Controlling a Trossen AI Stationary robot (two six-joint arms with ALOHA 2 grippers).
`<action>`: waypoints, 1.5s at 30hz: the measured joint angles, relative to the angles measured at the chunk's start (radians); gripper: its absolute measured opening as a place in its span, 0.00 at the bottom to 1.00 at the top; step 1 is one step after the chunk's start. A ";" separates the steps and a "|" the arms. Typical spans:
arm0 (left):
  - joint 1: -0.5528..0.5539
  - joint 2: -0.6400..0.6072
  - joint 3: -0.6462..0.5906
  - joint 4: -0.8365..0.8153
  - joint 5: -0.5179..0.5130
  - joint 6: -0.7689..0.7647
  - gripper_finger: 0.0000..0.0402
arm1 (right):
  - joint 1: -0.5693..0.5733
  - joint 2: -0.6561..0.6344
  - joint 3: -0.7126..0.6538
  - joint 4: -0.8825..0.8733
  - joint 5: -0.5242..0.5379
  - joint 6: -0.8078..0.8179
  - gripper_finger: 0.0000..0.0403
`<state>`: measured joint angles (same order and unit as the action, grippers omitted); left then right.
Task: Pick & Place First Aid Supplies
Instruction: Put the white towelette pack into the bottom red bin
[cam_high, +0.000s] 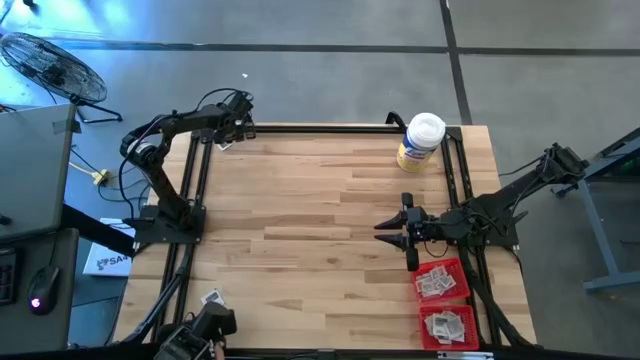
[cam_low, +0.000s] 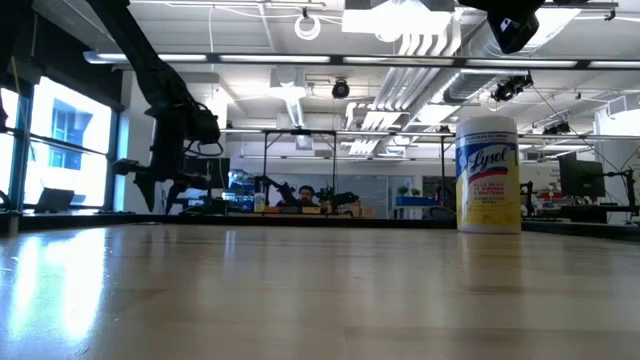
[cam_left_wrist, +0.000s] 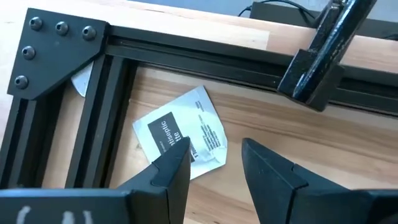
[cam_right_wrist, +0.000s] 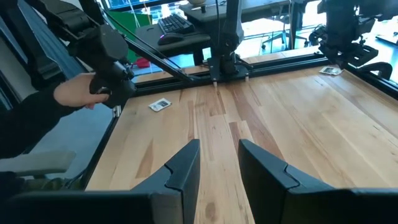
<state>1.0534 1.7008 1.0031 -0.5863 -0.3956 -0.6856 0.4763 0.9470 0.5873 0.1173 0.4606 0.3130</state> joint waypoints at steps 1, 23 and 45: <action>0.000 0.000 0.000 0.000 0.000 -0.001 0.35 | 0.000 0.000 0.000 0.000 0.000 0.000 0.26; -0.067 0.132 0.065 -0.048 0.076 0.032 0.26 | 0.000 0.000 0.000 0.000 0.000 0.000 0.26; -0.483 -0.001 0.060 -0.132 0.076 0.032 0.26 | 0.000 0.000 0.000 0.000 0.000 0.000 0.26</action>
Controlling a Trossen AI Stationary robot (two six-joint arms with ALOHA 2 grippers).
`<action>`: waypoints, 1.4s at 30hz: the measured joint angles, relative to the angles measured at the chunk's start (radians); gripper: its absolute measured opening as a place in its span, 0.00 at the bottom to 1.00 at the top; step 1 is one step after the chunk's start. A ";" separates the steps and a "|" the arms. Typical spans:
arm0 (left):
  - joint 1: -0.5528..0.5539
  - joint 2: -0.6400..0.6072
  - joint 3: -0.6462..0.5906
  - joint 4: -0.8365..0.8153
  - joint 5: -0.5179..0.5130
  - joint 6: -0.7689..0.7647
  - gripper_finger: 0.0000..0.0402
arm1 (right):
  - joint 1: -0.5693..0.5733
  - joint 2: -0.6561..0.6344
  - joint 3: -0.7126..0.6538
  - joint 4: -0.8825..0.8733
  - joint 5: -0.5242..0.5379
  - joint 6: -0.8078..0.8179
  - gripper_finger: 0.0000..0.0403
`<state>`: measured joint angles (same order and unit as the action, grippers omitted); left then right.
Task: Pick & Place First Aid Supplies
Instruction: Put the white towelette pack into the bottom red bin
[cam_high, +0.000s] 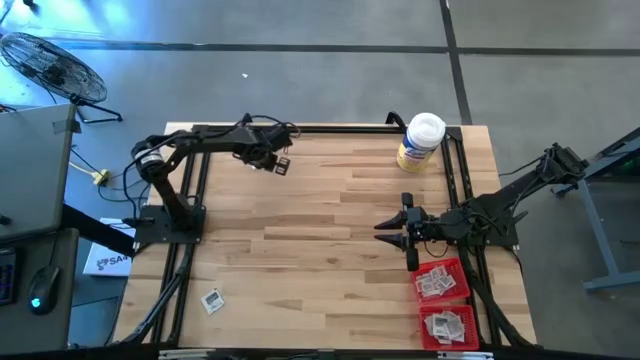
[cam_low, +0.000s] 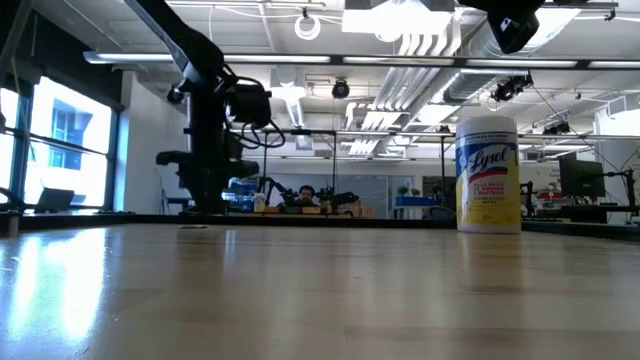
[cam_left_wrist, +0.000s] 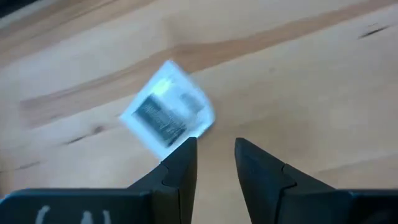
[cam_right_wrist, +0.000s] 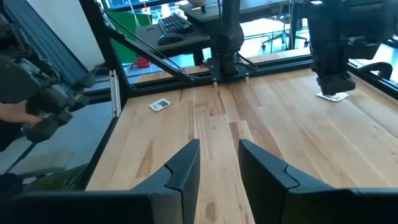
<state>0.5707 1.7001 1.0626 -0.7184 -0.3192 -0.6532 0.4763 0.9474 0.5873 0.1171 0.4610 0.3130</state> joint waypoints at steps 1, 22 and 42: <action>-0.005 -0.002 0.000 -0.022 -0.018 -0.015 0.26 | 0.000 0.000 0.000 0.000 0.000 0.000 0.26; 0.041 0.015 -0.235 0.429 -0.080 -0.090 0.26 | 0.000 0.000 0.000 0.000 0.000 0.000 0.26; -0.181 0.054 -0.287 0.453 -0.238 -0.236 0.20 | 0.000 0.000 0.000 0.000 0.000 0.000 0.26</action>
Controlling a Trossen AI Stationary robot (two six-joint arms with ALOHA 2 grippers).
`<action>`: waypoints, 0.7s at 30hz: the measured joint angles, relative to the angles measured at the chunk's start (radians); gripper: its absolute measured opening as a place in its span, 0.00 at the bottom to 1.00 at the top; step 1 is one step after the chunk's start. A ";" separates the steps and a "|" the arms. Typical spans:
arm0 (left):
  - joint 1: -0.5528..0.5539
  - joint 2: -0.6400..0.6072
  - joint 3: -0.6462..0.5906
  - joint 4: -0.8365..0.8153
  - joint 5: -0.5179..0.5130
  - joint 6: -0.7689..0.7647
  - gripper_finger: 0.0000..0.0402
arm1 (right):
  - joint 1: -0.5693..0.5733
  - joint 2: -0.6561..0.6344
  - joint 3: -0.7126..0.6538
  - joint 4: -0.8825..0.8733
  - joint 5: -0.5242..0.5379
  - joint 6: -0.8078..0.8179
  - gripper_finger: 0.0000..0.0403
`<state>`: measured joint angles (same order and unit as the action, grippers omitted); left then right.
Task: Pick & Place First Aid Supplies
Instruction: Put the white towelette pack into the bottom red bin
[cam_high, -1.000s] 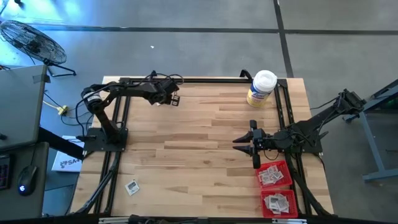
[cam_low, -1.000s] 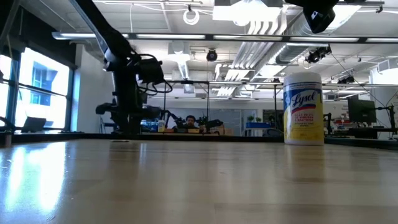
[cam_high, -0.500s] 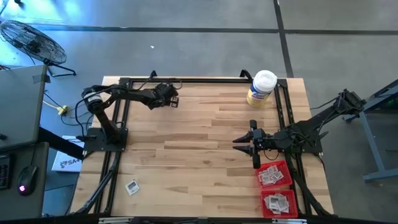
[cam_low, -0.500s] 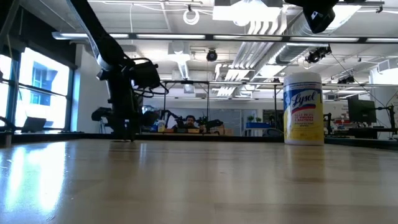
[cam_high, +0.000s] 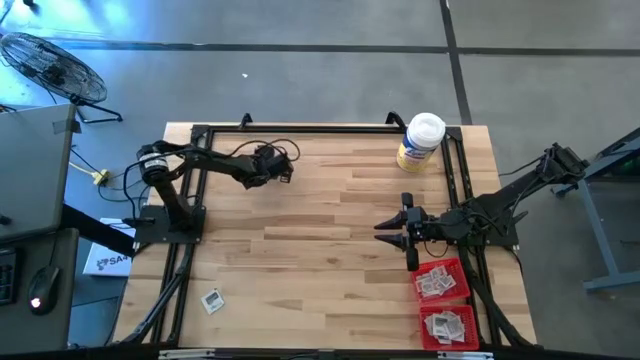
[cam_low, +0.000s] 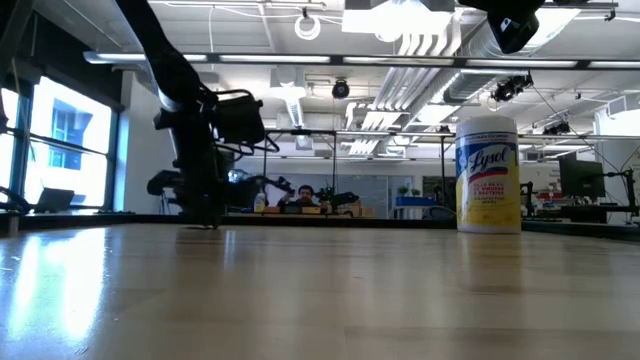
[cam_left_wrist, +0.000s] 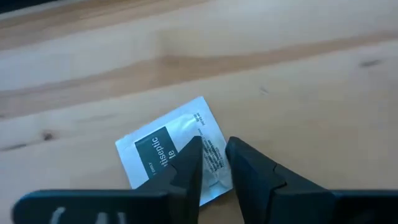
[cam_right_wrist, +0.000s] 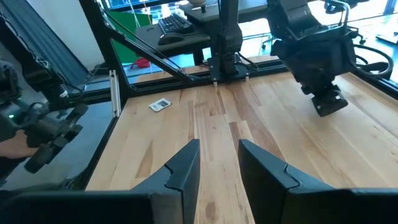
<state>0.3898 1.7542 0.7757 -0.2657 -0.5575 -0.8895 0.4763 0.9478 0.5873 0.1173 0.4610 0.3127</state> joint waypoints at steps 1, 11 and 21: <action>-0.011 0.000 0.000 -0.001 0.000 -0.004 0.18 | 0.000 0.000 0.000 0.000 0.000 0.000 0.26; -0.052 -0.006 0.028 -0.011 0.029 -0.007 0.01 | 0.000 0.000 0.000 0.078 0.039 0.000 0.26; -0.217 -0.117 0.093 0.083 0.137 0.071 0.00 | -0.032 0.000 0.000 0.172 0.159 -0.108 0.26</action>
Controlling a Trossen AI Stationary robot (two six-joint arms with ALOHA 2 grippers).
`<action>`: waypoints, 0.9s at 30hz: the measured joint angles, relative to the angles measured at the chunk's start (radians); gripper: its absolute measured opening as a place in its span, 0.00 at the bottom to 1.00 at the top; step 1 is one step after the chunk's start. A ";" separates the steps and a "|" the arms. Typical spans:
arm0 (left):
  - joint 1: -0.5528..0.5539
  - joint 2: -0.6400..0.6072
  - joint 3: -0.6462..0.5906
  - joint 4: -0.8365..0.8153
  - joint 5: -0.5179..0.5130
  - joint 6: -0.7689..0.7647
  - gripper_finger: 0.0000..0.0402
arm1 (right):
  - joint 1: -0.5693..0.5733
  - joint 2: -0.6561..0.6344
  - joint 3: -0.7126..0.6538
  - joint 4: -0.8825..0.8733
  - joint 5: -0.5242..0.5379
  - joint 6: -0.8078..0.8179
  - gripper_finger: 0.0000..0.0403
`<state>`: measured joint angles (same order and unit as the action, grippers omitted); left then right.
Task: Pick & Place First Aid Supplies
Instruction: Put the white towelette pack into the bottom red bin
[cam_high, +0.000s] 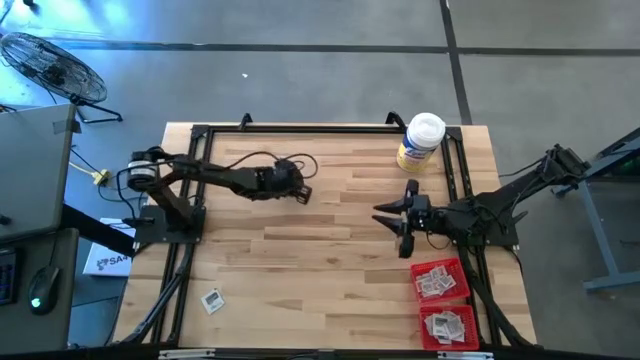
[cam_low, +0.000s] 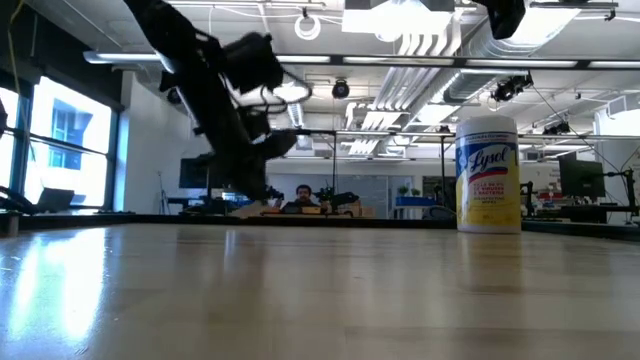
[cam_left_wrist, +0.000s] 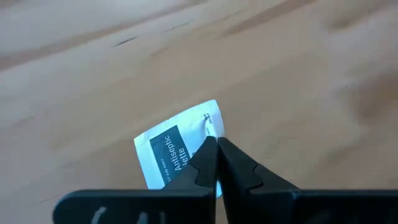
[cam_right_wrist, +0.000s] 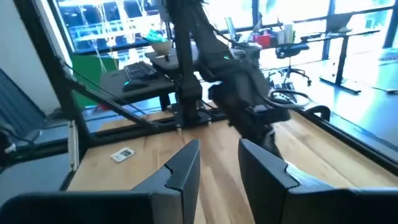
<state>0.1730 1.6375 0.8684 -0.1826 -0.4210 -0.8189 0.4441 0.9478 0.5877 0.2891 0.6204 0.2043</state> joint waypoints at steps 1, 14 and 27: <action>-0.023 -0.008 0.000 0.030 0.006 0.022 0.00 | -0.003 0.000 0.000 -0.001 -0.001 -0.003 0.26; -0.282 -0.014 0.001 0.429 0.250 0.310 0.00 | -0.057 0.277 0.000 0.115 -0.214 -0.184 0.26; -0.451 -0.015 0.002 0.612 0.391 0.509 0.00 | 0.018 0.540 0.000 0.394 -0.238 -0.534 0.44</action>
<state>-0.2784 1.6222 0.8704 0.4290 -0.0297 -0.3099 0.4617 1.4882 0.5877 0.6831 0.3821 -0.3302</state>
